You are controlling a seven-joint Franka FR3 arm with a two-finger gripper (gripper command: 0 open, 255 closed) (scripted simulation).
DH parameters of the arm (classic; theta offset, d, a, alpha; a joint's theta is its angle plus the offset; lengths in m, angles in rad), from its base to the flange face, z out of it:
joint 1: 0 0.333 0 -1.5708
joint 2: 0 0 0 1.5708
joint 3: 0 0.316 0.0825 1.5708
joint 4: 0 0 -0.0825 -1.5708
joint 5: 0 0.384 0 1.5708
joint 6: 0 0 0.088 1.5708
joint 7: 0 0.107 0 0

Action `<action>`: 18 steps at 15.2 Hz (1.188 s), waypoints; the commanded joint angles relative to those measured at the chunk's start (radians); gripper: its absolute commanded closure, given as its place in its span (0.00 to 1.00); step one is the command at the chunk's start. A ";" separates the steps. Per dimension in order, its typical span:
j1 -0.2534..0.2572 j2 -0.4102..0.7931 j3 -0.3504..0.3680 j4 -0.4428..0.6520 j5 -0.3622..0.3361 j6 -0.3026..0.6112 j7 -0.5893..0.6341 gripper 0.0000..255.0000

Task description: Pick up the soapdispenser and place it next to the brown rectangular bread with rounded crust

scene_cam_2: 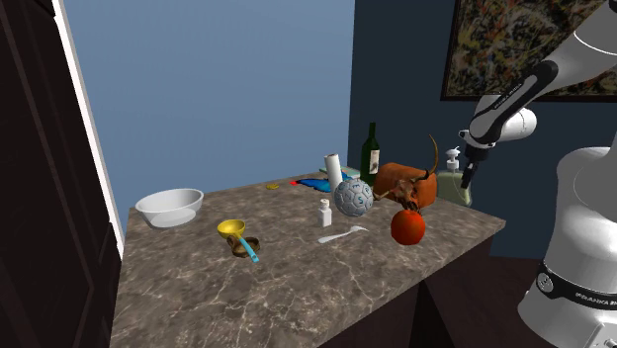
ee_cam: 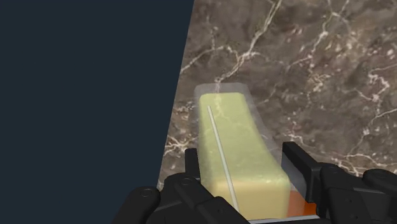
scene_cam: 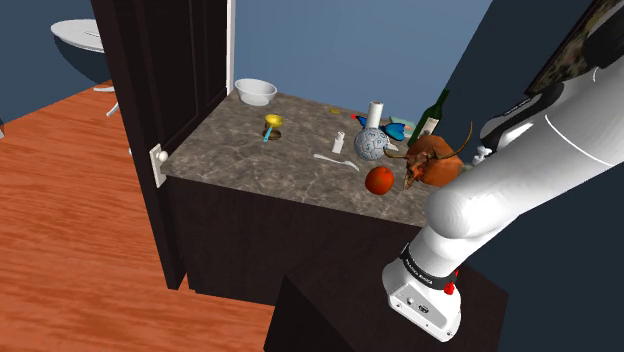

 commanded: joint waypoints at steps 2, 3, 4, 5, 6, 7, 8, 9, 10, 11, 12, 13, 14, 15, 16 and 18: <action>0.007 0.005 -0.006 -0.002 0.004 0.007 -0.003 1.00; 0.007 0.005 -0.006 -0.002 0.004 0.007 -0.003 1.00; 0.007 0.005 -0.006 -0.002 0.004 0.007 -0.003 1.00; 0.007 0.005 -0.006 -0.002 0.004 0.007 -0.003 1.00; 0.007 0.005 -0.006 -0.002 0.004 0.007 -0.003 1.00; 0.007 0.005 -0.006 -0.002 0.004 0.006 -0.002 0.00; 0.007 0.005 -0.006 -0.002 0.004 0.006 -0.002 0.00; 0.007 0.005 -0.007 -0.002 0.004 0.007 -0.003 0.00; 0.007 0.005 -0.007 -0.002 0.004 0.007 -0.003 0.00; 0.007 0.005 -0.006 -0.002 0.004 0.007 -0.003 0.00; 0.007 0.005 -0.006 -0.002 0.004 0.007 -0.003 0.00; -0.068 -0.048 0.072 0.001 -0.049 -0.045 0.035 0.00; -0.123 -0.096 0.134 0.005 -0.084 -0.096 0.059 0.00; -0.164 -0.140 0.184 0.009 -0.109 -0.145 0.077 0.00; -0.190 -0.173 0.218 0.014 -0.123 -0.183 0.088 0.00; -0.190 -0.173 0.218 0.014 -0.123 -0.182 0.088 0.00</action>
